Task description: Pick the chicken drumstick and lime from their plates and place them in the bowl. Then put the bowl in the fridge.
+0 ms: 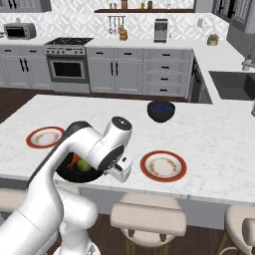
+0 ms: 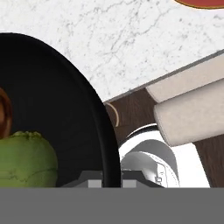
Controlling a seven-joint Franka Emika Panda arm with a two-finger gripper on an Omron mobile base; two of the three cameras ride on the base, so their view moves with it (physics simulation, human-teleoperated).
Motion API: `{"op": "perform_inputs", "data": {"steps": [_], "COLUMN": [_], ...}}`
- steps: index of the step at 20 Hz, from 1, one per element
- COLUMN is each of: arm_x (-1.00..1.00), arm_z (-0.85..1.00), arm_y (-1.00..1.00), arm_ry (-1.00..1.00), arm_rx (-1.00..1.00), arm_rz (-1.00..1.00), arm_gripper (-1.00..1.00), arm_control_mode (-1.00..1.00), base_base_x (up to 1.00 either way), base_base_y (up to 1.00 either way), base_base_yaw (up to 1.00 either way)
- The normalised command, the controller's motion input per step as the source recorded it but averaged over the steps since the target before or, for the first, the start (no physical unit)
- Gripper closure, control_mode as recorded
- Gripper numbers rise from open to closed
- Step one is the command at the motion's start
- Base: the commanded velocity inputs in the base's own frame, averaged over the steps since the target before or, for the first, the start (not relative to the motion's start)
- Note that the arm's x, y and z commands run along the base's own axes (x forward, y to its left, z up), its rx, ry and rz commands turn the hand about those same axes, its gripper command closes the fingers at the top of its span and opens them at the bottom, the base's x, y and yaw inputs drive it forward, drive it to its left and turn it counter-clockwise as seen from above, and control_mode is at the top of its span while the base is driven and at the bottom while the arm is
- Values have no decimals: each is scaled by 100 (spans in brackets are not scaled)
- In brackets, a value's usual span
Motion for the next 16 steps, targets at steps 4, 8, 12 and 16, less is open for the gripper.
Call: {"op": "perform_inputs", "data": {"steps": [4, 8, 12, 16], "arm_x": [-15, 0, 0, 0], "arm_z": [4, 0, 0, 0], "arm_y": [0, 0, 0, 0], "arm_ry": [0, 0, 0, 0], "arm_rx": [0, 0, 0, 0], "arm_rz": [0, 0, 0, 0], "arm_gripper": [100, 100, 100, 100], "arm_control_mode": [100, 100, 100, 100], "base_base_x": [0, -51, -43, -13], "base_base_y": [0, 37, 100, 100], "base_base_yaw": [0, 0, 6, 6]}}
